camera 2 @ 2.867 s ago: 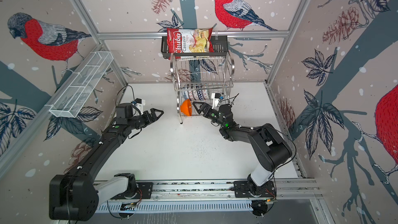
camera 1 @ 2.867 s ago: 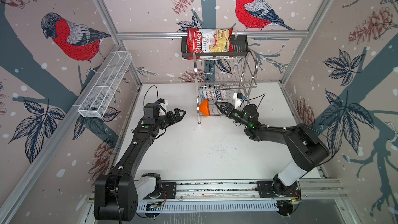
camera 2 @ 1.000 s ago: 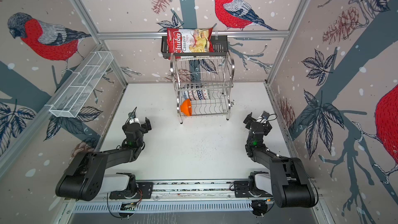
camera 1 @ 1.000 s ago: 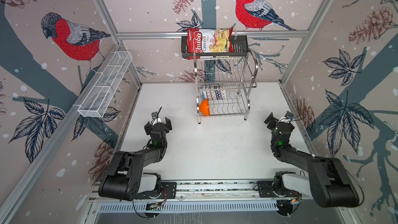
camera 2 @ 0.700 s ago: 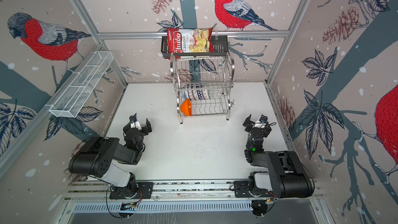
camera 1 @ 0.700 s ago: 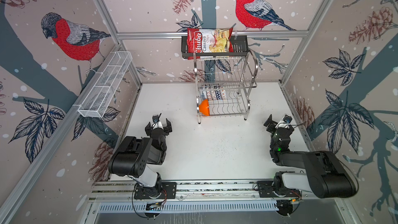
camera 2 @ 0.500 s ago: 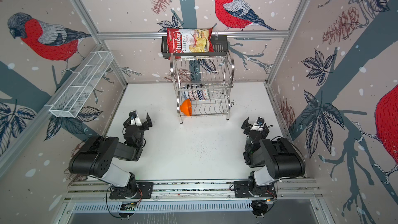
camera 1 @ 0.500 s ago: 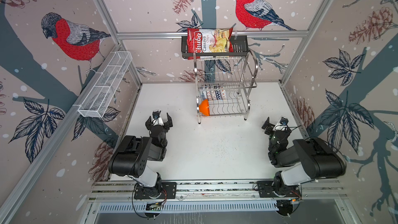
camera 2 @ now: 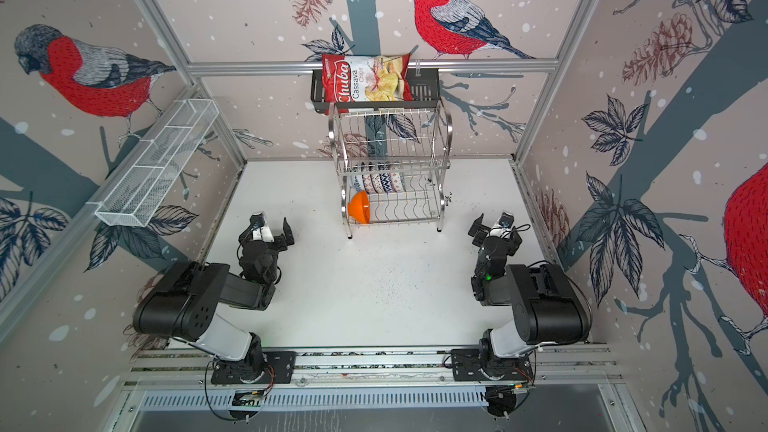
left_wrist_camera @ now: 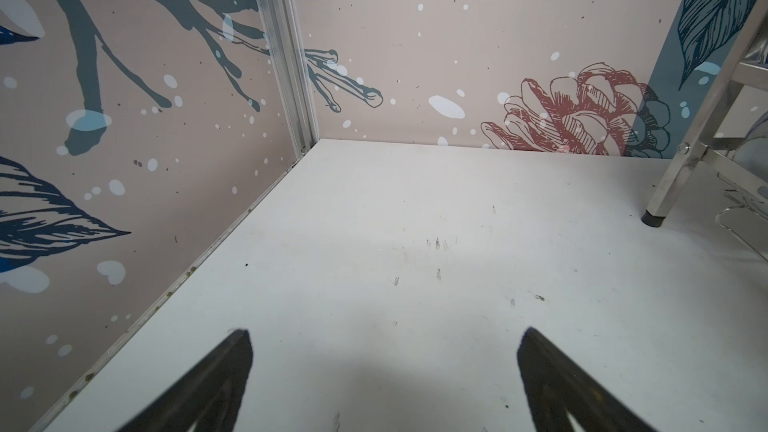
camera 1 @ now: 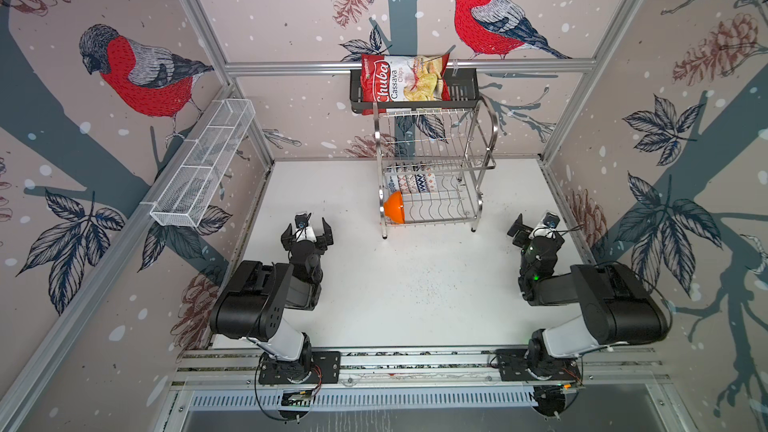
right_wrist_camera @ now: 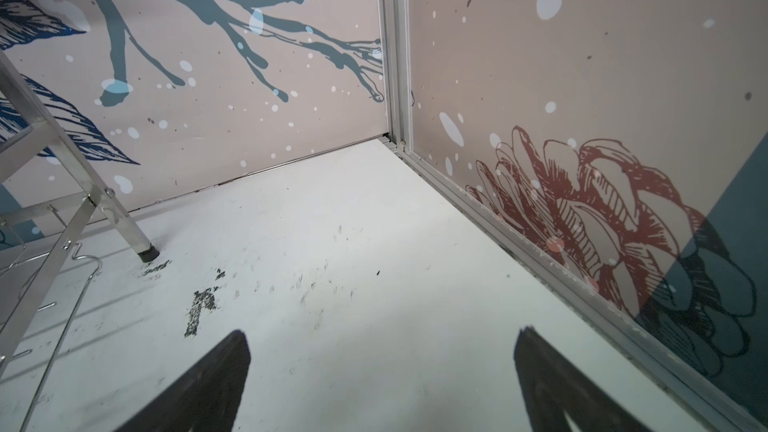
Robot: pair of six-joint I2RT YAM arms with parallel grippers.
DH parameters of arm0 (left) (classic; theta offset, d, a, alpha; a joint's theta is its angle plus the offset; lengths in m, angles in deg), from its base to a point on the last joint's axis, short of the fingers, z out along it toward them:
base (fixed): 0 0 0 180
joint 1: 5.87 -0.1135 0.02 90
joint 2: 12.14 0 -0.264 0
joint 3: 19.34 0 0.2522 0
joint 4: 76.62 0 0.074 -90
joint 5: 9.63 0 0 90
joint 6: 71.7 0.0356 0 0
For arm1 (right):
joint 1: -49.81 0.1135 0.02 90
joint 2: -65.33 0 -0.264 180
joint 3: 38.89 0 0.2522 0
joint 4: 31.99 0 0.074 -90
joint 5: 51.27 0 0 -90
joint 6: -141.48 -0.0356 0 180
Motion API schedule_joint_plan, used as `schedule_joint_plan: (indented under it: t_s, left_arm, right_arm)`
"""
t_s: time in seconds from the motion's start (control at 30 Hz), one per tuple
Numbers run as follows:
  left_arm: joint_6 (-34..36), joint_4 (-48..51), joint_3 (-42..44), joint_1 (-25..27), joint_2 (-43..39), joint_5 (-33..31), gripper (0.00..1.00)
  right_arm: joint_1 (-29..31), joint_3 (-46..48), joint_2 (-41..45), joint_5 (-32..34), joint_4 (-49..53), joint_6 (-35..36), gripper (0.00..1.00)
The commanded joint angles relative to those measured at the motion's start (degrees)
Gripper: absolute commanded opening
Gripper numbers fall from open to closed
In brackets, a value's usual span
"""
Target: Load the bowls into the dish rack
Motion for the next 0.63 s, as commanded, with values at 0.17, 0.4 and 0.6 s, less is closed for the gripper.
schedule_joint_plan:
  t_s: [0.17, 0.4, 0.6]
  left_arm:
    - [0.36, -2.36, -0.14, -0.18, 0.07, 0.60, 1.00]
    - [0.30, -0.67, -1.09, -0.38, 0.23, 1.44, 1.00]
    - [0.54, -2.27, -0.19, -0.29, 0.05, 1.13, 1.00]
  right_arm:
    - [0.03, -0.14, 0.38, -0.38, 0.03, -0.84, 1.00]
    - [0.03, -0.14, 0.42, -0.36, 0.03, -0.82, 1.00]
    - [0.03, -0.14, 0.44, -0.41, 0.03, -0.81, 1.00]
